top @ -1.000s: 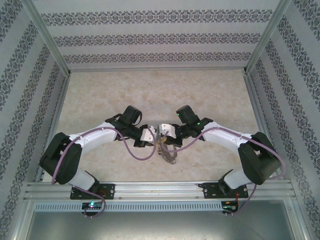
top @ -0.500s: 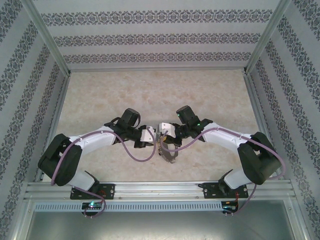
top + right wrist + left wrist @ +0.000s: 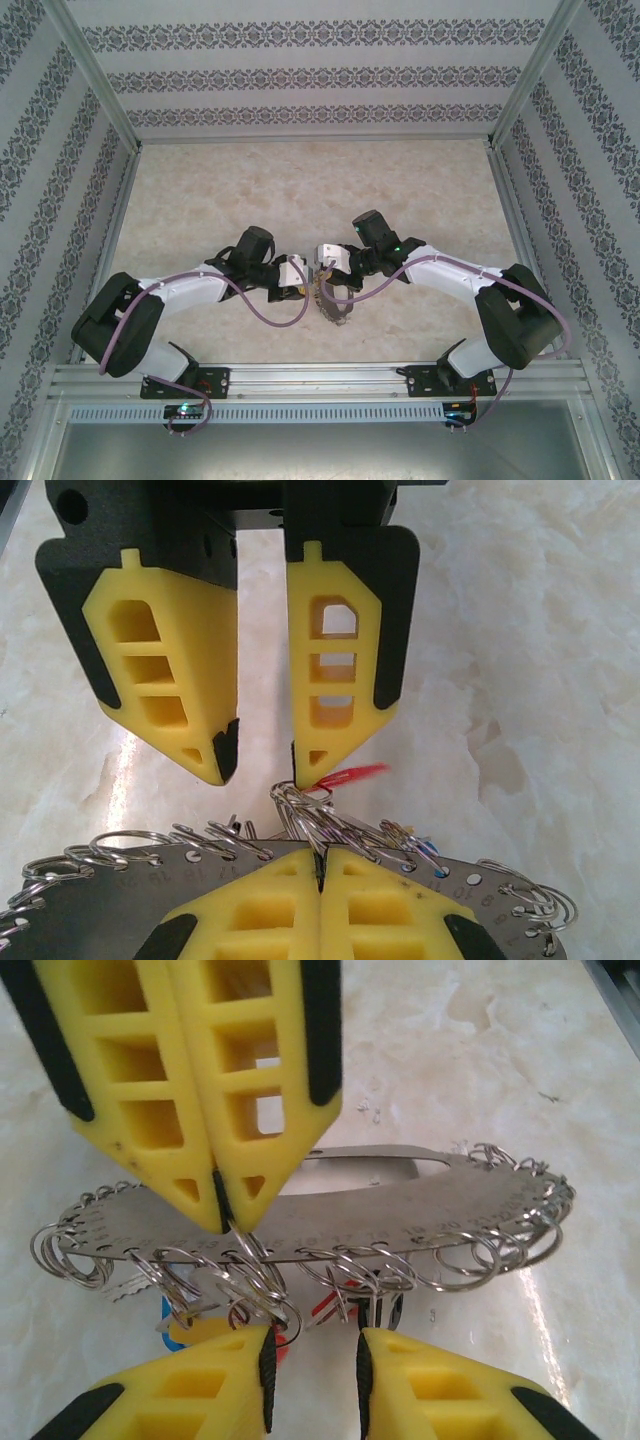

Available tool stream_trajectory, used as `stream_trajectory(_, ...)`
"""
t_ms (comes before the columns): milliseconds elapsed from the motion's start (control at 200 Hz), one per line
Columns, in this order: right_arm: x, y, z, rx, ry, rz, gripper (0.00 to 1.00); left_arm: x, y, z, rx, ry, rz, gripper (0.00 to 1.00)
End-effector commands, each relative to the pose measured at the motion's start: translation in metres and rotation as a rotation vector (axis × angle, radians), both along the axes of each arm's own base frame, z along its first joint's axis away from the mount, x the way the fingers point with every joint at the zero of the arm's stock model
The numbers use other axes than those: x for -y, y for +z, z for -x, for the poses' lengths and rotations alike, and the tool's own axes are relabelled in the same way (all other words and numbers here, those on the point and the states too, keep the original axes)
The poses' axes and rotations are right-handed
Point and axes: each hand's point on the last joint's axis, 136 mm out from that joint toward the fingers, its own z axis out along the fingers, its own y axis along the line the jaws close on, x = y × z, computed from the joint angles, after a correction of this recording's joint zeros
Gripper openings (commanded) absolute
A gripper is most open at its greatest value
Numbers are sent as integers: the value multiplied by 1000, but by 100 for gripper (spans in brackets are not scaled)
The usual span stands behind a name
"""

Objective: Put the keys on the keyring

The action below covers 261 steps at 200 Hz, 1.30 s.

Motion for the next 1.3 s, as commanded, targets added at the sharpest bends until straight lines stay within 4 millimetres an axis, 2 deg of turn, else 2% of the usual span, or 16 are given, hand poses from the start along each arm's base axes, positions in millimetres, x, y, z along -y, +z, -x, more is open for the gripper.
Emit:
stream_trajectory(0,-7,5,2,33,26,-18,0,10,18,-5,10,53,103,31)
stream_trajectory(275,-12,2,5,39,37,-15,0,-6,16,1,-30,199,157,34)
stream_trajectory(430,-12,2,4,46,33,-17,0,-19,37,-5,5,311,189,37)
stream_trajectory(445,-12,2,4,49,32,-17,0,-21,39,-7,8,331,191,49)
stream_trajectory(455,-12,2,4,49,32,-17,0,-23,40,-8,10,343,192,80)
stream_trajectory(460,-12,2,4,50,32,-18,0,-23,41,-9,10,350,192,90)
stream_trajectory(470,-12,3,4,51,31,-19,0,-24,43,-10,14,362,195,98)
stream_trajectory(480,-12,3,3,53,29,-19,0,-26,44,-11,15,374,195,100)
stream_trajectory(704,-12,4,0,75,17,-28,0,-64,87,-44,46,726,281,99)
stream_trajectory(804,-12,3,-1,81,14,-25,0,-109,109,-66,-8,1083,371,99)
stream_trajectory(859,-12,3,-1,84,15,-25,0,-130,110,-70,-60,1243,389,99)
stream_trajectory(894,-12,3,-1,84,15,-25,0,-120,109,-66,-72,1169,371,99)
stream_trajectory(969,-12,2,-2,82,18,-21,0,-70,99,-38,-115,811,326,99)
stream_trajectory(1049,-10,0,-2,75,26,-6,0,-38,84,-8,-176,546,284,85)
stream_trajectory(1189,-8,-2,-2,85,29,13,0,-24,66,-1,-184,476,284,65)
stream_trajectory(1299,-8,-3,-1,85,35,14,0,-15,44,4,-169,420,233,59)
